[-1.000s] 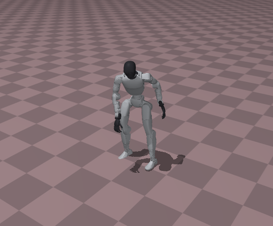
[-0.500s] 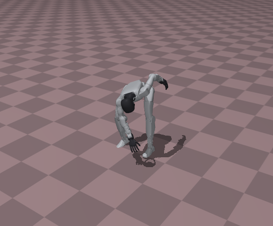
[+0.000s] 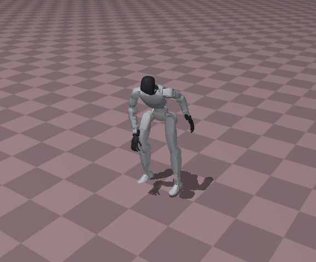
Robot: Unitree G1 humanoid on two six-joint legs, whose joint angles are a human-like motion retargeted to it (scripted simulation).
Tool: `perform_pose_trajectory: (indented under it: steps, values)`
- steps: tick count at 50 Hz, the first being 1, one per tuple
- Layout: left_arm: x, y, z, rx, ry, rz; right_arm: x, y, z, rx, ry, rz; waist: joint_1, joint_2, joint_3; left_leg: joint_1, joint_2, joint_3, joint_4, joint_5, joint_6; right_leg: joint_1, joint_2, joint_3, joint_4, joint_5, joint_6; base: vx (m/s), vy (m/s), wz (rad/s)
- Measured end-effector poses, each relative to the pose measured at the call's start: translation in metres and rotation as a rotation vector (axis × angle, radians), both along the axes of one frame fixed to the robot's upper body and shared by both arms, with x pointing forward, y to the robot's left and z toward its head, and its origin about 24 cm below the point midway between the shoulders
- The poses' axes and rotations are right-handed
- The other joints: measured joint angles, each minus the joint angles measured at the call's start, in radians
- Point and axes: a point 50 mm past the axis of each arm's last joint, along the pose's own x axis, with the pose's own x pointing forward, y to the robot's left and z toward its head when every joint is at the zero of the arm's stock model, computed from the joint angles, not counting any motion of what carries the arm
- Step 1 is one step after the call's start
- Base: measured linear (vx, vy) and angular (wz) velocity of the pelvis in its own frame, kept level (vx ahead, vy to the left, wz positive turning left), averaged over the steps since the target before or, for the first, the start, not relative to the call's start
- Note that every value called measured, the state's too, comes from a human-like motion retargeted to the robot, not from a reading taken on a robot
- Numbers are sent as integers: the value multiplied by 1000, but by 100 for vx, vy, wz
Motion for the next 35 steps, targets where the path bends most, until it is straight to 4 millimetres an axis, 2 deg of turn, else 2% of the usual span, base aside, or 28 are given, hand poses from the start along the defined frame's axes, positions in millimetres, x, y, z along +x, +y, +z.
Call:
perform_pose_trajectory:
  steps: [5, 11, 16, 20, 23, 27, 31, 35]
  values:
    - [2, -4, -5, 4, 29, 43, -63, -36, -67, 117, 260, -150, -3, -19, -114, 220, -3, 76, 0, -75, 19, 216, 8, 59, -79, -10, 26, 31, 10, -70]
    - [0, -15, -14, -8, 80, 21, -143, -80, -123, 180, 534, -389, -49, -23, -254, 439, -35, 153, 0, -159, 40, 437, -12, 114, -165, -23, 64, 31, 17, -57]
    - [7, -26, -19, 4, 126, -74, -211, -112, -152, 292, 697, -725, -84, -19, -370, 557, -61, 203, 0, -211, 60, 568, -29, 150, -249, -16, 87, 26, 15, -51]
    - [27, -34, -17, 28, 131, -162, -250, -125, -163, 352, 790, -917, -92, -18, -429, 623, -78, 250, 0, -245, 75, 626, -41, 193, -292, -16, 91, 18, 11, -65]
    - [44, -36, -13, 44, 112, -191, -262, -124, -168, 371, 860, -940, -102, -15, -448, 662, -85, 289, 0, -264, 81, 642, -46, 232, -295, -25, 85, 13, 8, -69]
    - [53, -35, -9, 46, 90, -193, -269, -114, -173, 359, 956, -839, -137, -5, -469, 702, -88, 333, 0, -283, 78, 644, -46, 277, -272, -41, 80, 9, 6, -59]
    - [54, -37, -8, 41, 80, -212, -269, -106, -174, 320, 1028, -684, -176, 15, -474, 732, -87, 368, 0, -296, 72, 644, -42, 312, -253, -51, 77, 7, 5, -44]
    - [41, -36, -10, 40, 91, -213, -276, -97, -175, 287, 1076, -563, -219, 37, -482, 757, -78, 384, 0, -309, 76, 650, -29, 331, -235, -73, 48, 8, 3, -25]
